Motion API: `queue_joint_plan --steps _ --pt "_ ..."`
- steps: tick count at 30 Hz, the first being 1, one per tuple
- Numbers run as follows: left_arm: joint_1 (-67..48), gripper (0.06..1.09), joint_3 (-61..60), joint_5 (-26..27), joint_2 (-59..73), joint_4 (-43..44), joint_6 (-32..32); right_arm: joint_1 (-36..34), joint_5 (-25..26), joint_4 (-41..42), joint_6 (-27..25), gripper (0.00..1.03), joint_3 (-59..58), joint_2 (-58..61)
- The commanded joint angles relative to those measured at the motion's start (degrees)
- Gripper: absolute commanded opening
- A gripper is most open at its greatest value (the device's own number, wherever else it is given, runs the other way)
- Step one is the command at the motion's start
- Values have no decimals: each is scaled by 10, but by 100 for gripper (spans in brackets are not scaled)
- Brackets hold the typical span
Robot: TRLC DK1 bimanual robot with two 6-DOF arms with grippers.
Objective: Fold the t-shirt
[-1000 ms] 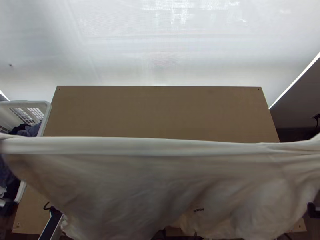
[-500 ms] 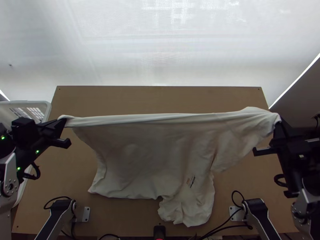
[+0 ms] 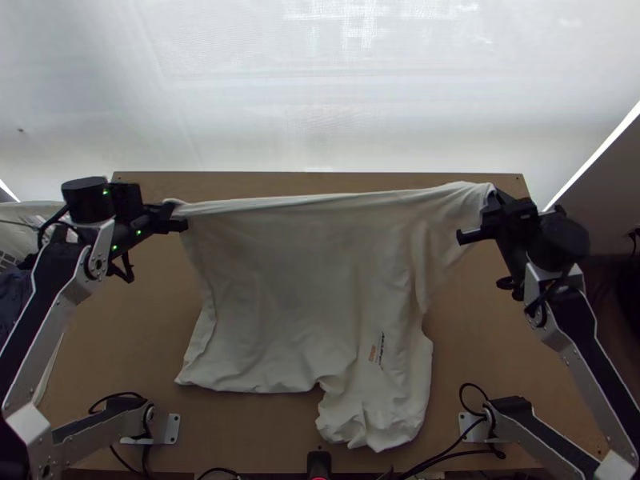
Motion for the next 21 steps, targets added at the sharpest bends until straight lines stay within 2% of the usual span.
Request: queue_joint_plan --steps 1,12,21 --pt "-13 9 49 -45 144 85 -4 6 18 46 22 3 63 168" --pt "-12 9 139 -111 298 189 18 20 26 31 50 3 211 368" --pt "-17 9 252 -120 437 193 31 33 39 21 52 3 339 513"
